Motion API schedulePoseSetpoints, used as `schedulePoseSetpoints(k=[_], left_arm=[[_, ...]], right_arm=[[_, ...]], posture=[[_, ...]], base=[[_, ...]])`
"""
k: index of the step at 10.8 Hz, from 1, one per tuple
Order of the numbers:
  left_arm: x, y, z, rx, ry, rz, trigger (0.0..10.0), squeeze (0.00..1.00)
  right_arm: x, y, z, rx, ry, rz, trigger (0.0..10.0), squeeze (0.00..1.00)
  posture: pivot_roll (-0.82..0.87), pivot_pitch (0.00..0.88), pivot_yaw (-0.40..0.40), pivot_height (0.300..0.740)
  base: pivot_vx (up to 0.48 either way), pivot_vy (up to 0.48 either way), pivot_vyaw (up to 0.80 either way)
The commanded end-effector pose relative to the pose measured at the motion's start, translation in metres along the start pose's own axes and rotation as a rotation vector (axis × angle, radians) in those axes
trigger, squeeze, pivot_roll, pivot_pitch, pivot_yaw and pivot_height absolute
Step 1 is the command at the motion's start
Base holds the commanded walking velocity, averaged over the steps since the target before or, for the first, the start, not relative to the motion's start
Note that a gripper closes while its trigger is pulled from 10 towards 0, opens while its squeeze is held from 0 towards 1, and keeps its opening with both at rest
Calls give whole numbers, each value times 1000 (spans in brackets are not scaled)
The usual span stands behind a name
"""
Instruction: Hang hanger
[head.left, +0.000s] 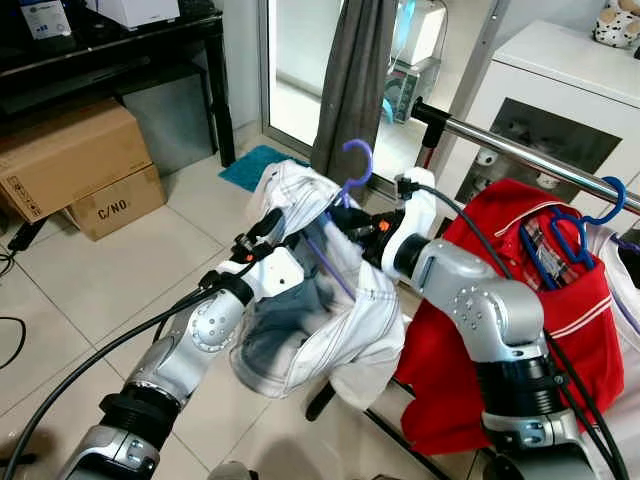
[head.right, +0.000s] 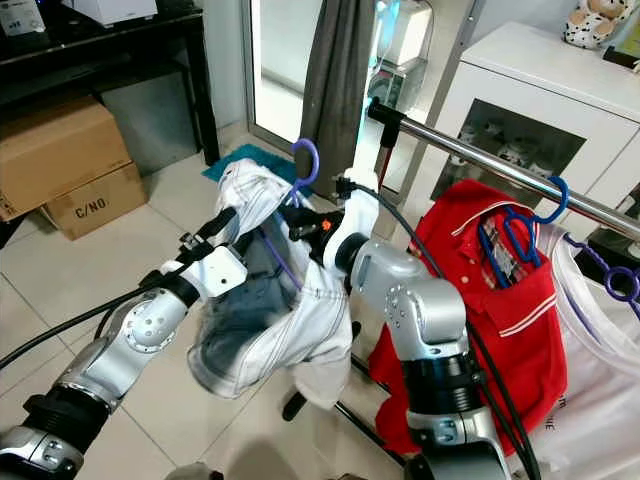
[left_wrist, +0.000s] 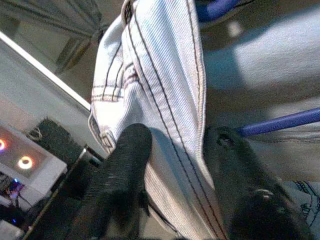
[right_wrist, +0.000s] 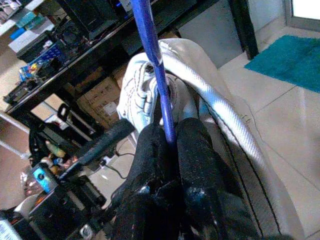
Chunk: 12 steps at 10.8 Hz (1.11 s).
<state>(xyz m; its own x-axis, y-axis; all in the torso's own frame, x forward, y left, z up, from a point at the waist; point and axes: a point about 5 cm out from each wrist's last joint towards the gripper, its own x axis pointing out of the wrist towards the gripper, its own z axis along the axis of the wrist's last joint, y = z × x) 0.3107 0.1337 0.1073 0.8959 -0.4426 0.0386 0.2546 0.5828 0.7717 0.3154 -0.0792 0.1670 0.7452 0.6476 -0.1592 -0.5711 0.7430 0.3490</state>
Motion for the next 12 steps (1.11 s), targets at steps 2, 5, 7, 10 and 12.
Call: schedulePoseSetpoints(k=[2, 5, 7, 10, 12], left_arm=[[4, 11, -1, -10, 10, 27, 0, 0], [4, 14, 2, -21, -12, 46, 0, 0], [2, 19, 0, -31, -13, 62, 0, 0], [-2, 37, 6, -172, -67, 81, 0, 0], [-6, 55, 32, -324, -237, -11, 0, 0]], right_arm=[[-6, 4, 21, -20, -89, 30, 0, 0], [-7, -3, 21, -22, -93, 9, 0, 0], [-6, -4, 21, -29, -92, 3, 0, 0], [-9, -11, 20, -77, -78, -24, 0, 0], [-17, -17, 12, -134, -39, -48, 0, 0]], posture=[[-5, 0, -53, 740], [4, 0, -64, 740], [14, 0, -62, 740], [21, 0, -57, 740], [24, 0, -57, 740]], base=[[0, 0, 0], [0, 0, 0], [0, 0, 0], [0, 0, 0], [0, 0, 0]])
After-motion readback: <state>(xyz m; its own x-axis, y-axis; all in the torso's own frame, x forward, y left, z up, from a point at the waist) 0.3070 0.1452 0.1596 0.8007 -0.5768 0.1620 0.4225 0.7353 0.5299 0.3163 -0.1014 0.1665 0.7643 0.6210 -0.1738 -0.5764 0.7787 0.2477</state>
